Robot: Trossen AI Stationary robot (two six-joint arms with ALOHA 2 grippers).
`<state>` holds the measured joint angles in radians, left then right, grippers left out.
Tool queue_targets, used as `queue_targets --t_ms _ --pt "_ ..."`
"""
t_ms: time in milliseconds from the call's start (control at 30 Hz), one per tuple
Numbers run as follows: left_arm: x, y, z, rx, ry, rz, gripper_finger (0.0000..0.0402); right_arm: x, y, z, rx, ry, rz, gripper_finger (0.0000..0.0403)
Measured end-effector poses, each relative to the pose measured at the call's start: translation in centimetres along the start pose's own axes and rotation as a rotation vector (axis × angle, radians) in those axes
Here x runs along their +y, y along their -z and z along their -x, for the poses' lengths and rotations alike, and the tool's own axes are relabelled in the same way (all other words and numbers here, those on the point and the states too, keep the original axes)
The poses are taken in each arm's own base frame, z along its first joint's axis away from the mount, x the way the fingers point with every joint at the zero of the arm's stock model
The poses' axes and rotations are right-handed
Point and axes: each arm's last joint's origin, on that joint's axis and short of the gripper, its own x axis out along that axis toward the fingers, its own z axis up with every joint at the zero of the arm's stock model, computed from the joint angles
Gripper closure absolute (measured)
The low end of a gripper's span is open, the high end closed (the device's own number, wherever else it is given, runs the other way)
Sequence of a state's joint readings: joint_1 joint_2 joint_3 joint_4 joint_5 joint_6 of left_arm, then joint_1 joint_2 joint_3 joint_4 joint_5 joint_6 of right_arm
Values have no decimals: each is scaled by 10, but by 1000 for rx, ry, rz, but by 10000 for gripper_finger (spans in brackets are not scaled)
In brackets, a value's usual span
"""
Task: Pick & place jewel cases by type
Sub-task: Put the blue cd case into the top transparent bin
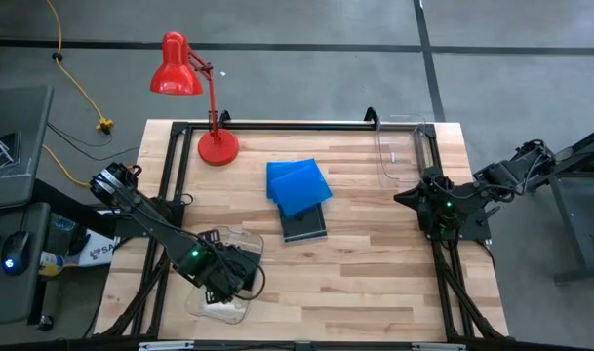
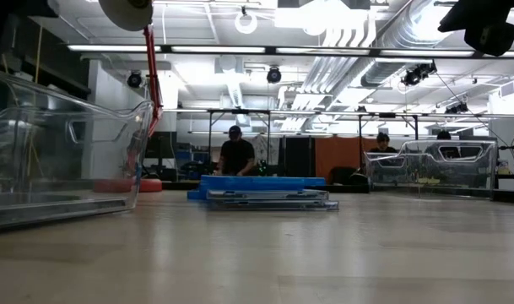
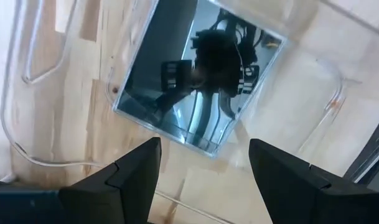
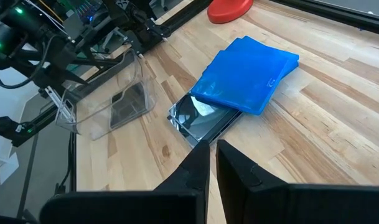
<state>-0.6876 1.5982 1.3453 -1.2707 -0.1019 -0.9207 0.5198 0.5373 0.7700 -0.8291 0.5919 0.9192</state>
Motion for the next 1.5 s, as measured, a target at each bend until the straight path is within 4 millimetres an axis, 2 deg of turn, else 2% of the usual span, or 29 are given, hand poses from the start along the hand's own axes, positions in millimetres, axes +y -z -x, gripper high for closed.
queue_targets --t_ms 267,633,833,1000,1133,1367,1500 --pt "3 -6 25 -232 -24 26 163 0 0 0 0 -1 -1 391" --pt "41 5 74 -597 -64 183 163 0 0 0 4 1 2 391" --pt "61 -3 84 -704 -117 277 163 0 0 0 0 5 -19 391" --pt "75 -19 82 -706 -157 334 163 -1 0 0 -25 23 -78 391" --pt "83 -39 73 -740 -134 338 163 0 0 -3 -49 56 -130 391" --pt "99 -81 45 -831 31 262 163 9 5 -19 -46 138 -190 391" --pt "113 -97 29 -894 143 269 163 15 12 -32 -15 184 -216 391"
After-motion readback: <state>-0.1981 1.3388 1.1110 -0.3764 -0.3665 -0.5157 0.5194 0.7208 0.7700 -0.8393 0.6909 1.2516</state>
